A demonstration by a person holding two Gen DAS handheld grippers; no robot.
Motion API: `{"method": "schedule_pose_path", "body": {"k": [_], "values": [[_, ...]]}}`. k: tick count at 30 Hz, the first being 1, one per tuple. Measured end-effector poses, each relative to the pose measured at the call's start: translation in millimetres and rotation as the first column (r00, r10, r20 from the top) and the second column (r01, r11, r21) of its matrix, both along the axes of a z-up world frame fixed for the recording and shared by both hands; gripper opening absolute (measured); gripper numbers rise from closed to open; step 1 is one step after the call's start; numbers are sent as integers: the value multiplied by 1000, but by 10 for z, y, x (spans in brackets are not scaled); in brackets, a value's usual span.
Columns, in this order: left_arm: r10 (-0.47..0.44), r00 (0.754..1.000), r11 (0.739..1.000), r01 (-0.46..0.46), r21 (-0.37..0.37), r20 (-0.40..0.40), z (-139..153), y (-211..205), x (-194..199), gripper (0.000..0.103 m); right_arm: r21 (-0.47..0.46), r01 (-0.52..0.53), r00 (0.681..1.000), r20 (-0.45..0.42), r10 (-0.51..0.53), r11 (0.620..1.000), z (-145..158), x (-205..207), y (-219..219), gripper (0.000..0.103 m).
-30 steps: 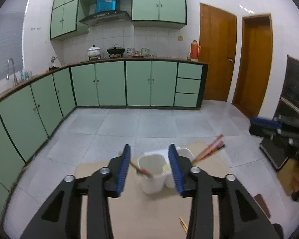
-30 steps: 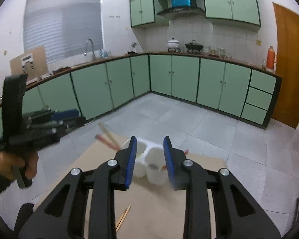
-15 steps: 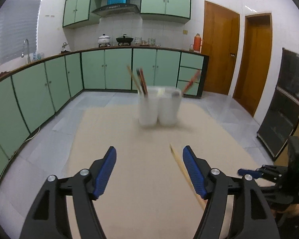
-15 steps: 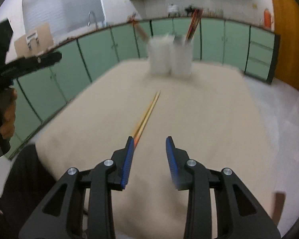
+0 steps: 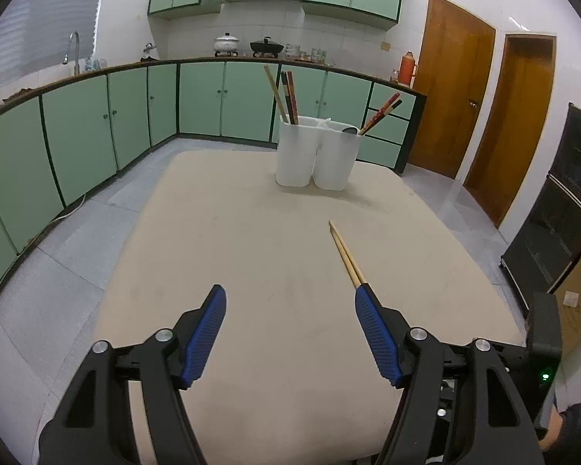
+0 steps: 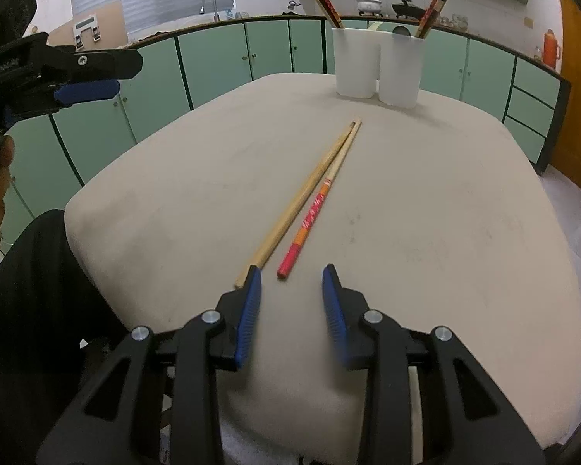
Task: Organize utensils
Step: 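Move both open tools back toward the last two chopsticks, then grasp the red chopstick with the right tool while the left tool grasps the plain wooden one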
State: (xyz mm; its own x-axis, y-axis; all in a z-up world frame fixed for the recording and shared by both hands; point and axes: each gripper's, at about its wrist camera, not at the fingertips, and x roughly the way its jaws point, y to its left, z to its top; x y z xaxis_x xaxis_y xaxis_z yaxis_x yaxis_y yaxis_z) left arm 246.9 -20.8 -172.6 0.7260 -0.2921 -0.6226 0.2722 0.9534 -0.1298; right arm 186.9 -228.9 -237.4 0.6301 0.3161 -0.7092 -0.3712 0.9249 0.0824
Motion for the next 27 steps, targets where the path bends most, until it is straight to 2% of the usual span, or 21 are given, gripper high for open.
{"method": "schedule_pose_path", "body": {"k": [2,4,5,6,9,20,27], "values": [[-4,1000,1000,4,9,-2,-8,-18,5,68,-2,-3,1000,7,3,1000,4,61,11,33],[-10,1000,1000,10,15,-8,-29,-38,15,68,2,3,1000,12,-4,1000,-9,84,-9,24],[-11,1000,1000,11,15,-10,-31,-42,16,68,-2,13,1000,14,-13,1000,-16,85,-33,14],[-13,1000,1000,13,17,-13,-36,-52,21,68,-3,28,1000,14,-28,1000,-16,103,-75,10],[-12,1000,1000,13,15,-16,-51,-76,24,68,6,69,998,11,-69,998,-24,111,-216,6],[-54,998,998,55,17,-38,-250,-457,-106,68,18,255,967,5,-255,967,-43,-4,-715,5],[-155,985,987,157,18,-69,-590,-1015,-256,68,42,295,955,5,-295,955,-46,-30,-904,5]]}}
